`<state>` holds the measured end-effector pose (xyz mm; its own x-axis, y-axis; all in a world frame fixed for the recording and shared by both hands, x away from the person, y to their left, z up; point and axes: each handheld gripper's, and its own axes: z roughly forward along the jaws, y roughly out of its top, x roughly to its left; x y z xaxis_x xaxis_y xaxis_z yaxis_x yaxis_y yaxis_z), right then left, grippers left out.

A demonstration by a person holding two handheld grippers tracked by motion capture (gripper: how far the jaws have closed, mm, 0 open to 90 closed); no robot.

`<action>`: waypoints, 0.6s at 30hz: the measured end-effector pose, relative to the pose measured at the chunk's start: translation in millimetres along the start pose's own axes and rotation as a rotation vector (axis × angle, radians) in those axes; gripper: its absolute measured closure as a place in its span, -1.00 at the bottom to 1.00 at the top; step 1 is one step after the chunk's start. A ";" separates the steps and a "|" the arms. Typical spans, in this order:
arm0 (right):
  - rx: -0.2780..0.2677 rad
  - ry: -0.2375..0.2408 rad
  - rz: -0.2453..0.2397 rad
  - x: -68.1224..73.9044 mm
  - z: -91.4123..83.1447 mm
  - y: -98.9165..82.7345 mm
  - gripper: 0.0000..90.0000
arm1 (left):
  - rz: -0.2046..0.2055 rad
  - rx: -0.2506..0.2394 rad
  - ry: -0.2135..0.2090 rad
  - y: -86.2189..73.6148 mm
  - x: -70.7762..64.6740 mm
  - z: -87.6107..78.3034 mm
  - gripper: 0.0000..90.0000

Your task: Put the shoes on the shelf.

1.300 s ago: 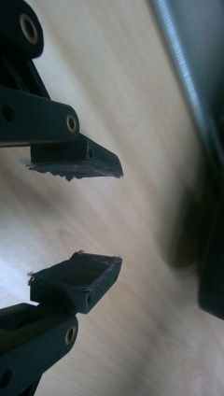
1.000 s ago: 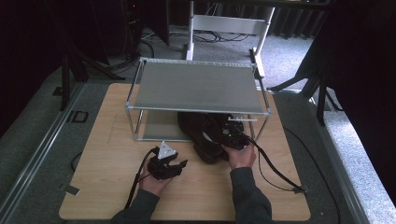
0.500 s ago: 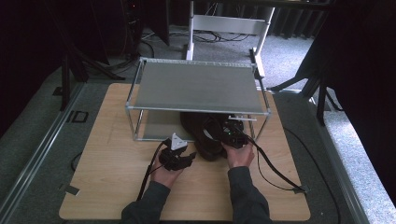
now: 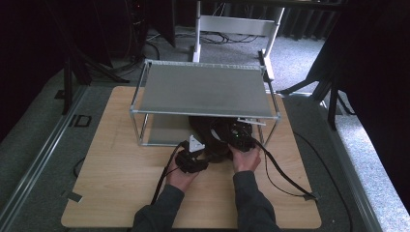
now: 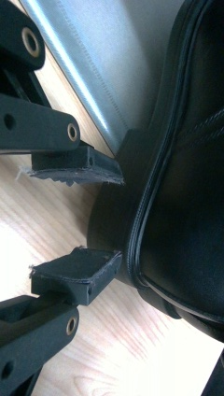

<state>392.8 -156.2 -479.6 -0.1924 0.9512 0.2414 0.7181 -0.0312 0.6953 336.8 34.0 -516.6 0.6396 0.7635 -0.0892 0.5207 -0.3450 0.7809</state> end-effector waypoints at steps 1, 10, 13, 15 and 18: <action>-0.007 -0.004 -0.002 0.2 0.6 -0.3 0.78 | 0.000 0.004 -0.002 0.6 2.0 2.2 0.24; -0.056 -0.065 -0.024 6.0 8.2 -4.6 0.78 | 0.008 0.035 0.002 2.1 8.7 13.9 0.30; -0.070 -0.100 -0.050 10.9 12.9 -6.3 0.78 | 0.004 0.044 0.006 1.4 11.4 17.3 0.33; -0.080 -0.108 -0.045 12.5 13.9 -6.1 0.78 | -0.001 0.038 0.010 1.9 13.2 17.7 0.35; -0.092 -0.109 -0.038 12.7 15.0 -6.1 0.78 | 0.001 0.043 0.017 3.0 15.0 18.5 0.36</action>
<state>395.9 -139.3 -490.9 -0.1411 0.9797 0.1427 0.6465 -0.0179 0.7627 358.4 34.3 -527.1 0.6309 0.7720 -0.0775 0.5438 -0.3687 0.7538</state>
